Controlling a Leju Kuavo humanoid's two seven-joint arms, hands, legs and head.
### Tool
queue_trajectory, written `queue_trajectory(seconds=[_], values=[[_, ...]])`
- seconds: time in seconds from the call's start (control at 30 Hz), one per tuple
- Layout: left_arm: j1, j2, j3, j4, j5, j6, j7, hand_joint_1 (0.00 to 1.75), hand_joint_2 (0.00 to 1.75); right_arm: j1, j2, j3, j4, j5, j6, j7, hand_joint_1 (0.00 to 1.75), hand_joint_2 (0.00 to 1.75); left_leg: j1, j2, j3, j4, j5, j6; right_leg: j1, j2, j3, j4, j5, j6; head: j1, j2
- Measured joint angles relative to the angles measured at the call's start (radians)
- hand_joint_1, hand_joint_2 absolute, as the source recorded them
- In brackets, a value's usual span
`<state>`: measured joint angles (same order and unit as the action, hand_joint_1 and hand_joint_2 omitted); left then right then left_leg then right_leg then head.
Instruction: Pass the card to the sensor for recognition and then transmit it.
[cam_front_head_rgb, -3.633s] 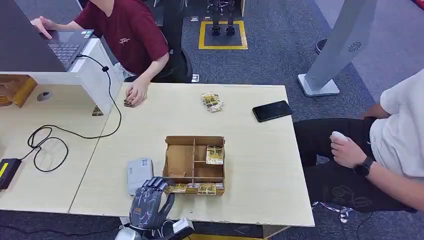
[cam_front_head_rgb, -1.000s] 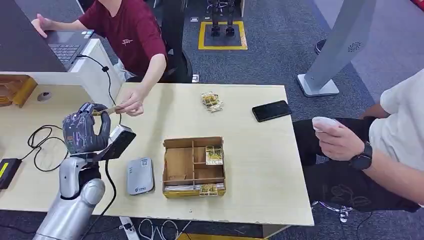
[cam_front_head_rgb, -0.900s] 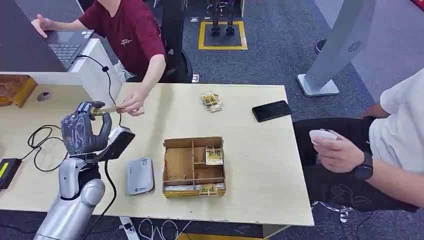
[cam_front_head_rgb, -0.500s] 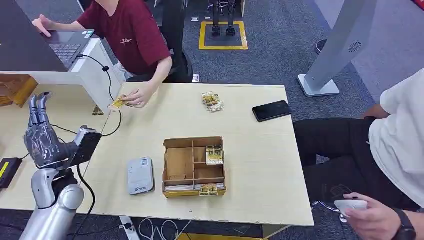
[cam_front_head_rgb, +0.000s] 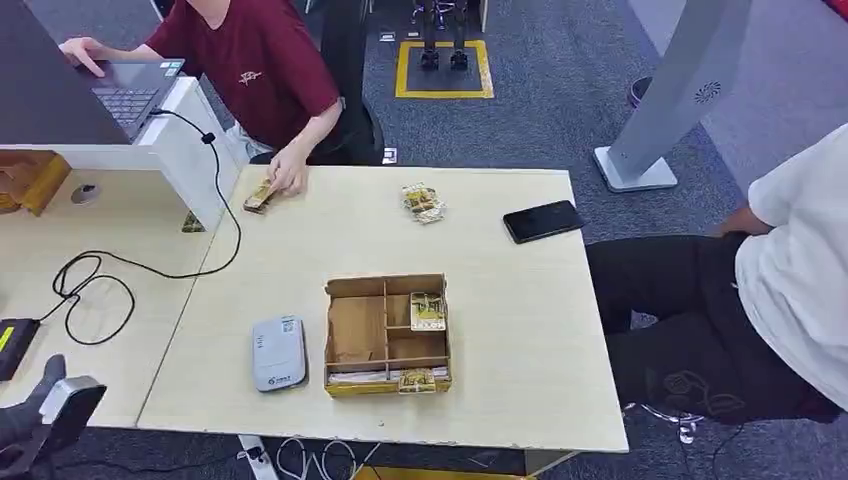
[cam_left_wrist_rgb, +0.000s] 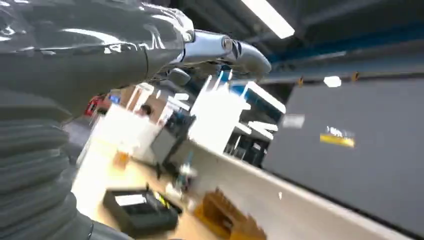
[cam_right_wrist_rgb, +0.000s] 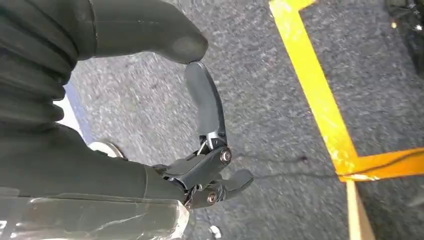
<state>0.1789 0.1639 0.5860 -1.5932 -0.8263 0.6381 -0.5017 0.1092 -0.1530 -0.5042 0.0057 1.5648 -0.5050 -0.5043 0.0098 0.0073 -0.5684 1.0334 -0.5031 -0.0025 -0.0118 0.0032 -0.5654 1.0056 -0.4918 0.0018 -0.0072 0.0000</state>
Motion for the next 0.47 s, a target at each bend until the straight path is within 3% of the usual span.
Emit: queue_trajectory(seconds=[0.07,0.13,0.23,0.33,0.47], values=[[0.018,-0.075,0.119,-0.049,-0.010,-0.087,-0.083,0.00,1.75,0.015,0.000,-0.016,0.000,0.000,-0.007,0.000,0.00,1.75,0.000,-0.002,-0.001,0.000,0.000,0.001,0.000,-0.002,0.001,0.000,-0.001,0.002,0.000,0.000],[0.014,-0.128,0.247,-0.069,-0.036,-0.182,-0.128,0.00,1.75,0.022,0.000,-0.029,0.000,0.000,-0.011,0.001,0.00,1.75,0.000,-0.001,0.000,0.000,-0.001,0.001,0.000,-0.002,0.001,0.000,-0.001,0.001,0.000,0.000],[-0.003,-0.196,0.437,-0.072,-0.067,-0.225,-0.181,0.00,1.75,0.034,0.000,-0.044,0.000,0.000,-0.016,0.001,0.00,1.75,0.000,-0.001,0.001,0.000,-0.001,0.001,0.000,-0.001,0.001,0.000,-0.001,0.001,0.000,0.000],[-0.034,-0.241,0.574,-0.067,-0.100,-0.268,-0.174,0.00,1.75,0.041,0.000,-0.054,0.000,-0.002,-0.018,0.001,0.00,1.75,0.000,-0.003,0.001,0.000,0.000,0.001,0.000,-0.004,0.002,0.000,-0.001,0.001,0.000,0.000],[-0.102,-0.321,0.770,0.007,-0.228,-0.281,-0.093,0.00,1.75,0.043,0.003,-0.068,0.000,-0.006,-0.025,0.007,0.00,1.75,0.000,-0.002,0.002,0.000,0.000,0.001,0.000,-0.003,0.003,0.000,-0.001,0.001,0.000,0.000]])
